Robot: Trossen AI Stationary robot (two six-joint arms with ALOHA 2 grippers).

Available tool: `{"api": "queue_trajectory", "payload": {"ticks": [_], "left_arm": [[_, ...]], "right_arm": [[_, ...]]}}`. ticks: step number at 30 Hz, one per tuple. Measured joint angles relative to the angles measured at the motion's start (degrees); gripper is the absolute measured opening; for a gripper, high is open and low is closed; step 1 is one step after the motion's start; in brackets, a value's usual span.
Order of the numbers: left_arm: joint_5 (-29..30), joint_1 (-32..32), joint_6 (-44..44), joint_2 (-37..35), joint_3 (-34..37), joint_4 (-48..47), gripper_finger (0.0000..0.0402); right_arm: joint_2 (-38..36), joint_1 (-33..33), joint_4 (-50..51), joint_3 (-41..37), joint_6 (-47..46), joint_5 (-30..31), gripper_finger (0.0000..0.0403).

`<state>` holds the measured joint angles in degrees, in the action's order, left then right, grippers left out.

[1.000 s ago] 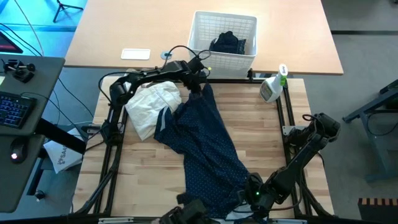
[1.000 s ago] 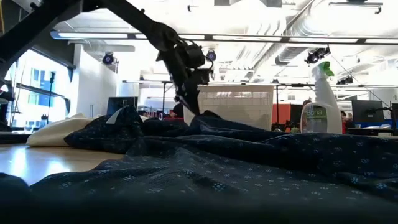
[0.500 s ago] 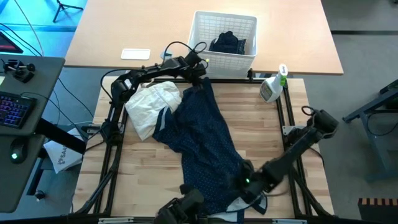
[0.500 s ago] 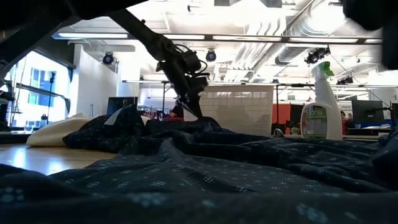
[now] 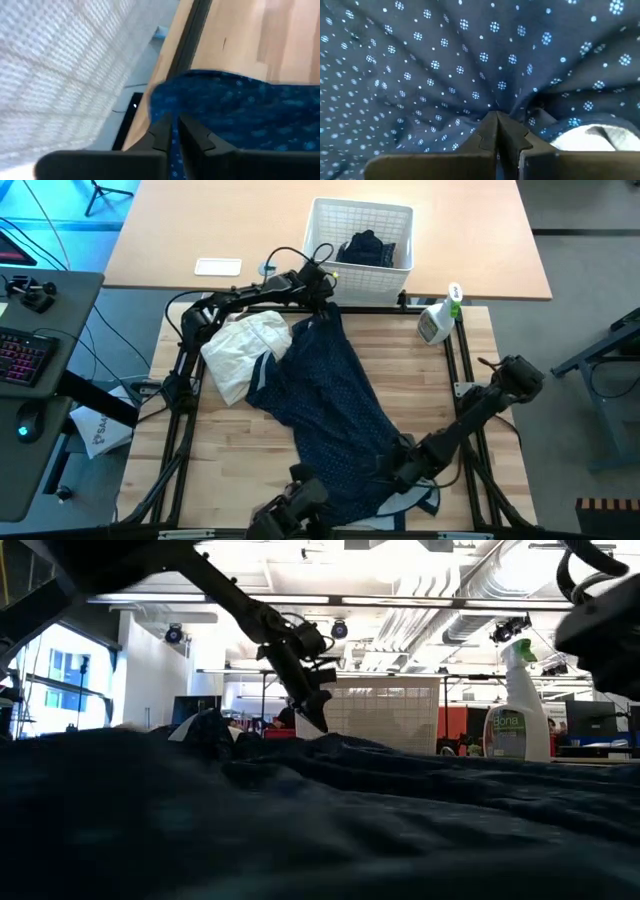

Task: Fold Laundry from Bin
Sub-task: Fold the blue polo shirt

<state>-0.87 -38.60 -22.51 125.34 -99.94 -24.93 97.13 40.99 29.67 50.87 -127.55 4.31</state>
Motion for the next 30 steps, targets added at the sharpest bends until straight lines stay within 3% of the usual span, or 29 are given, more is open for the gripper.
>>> {"api": "queue_trajectory", "payload": {"ticks": [4,9,13,16,22,26,30], "left_arm": [[0.21,-0.31,-1.11,-0.7,-4.66,-4.08,0.0052],[1.83,-0.86,0.58,-0.7,-14.09,-20.29,0.0095],[-0.44,-0.02,6.05,-1.43,-19.65,-31.92,0.0105],[-3.82,2.39,7.21,-2.61,-19.74,-38.76,0.0104],[5.02,9.16,8.94,-5.5,-19.67,-52.58,0.0084],[8.09,13.01,13.68,-11.33,-14.91,-55.73,0.007],[11.88,15.96,20.64,-20.52,-3.7,-55.36,0.0061]], "right_arm": [[-2.34,1.22,5.91,-0.32,1.95,-1.21,0.0],[-8.96,2.56,16.64,-0.5,5.81,-1.63,0.0],[-17.33,1.51,10.93,-4.06,15.09,1.74,0.0],[-23.03,-0.74,-1.12,-10.9,22.44,5.26,0.0],[-24.5,-7.41,-25.12,-26.16,28.73,6.55,0.0],[-22.4,-12.31,-24.1,-29.09,31.46,3.7,0.0],[-22.96,-20.19,-14.48,-28.68,41.91,-3.03,0.0]]}}
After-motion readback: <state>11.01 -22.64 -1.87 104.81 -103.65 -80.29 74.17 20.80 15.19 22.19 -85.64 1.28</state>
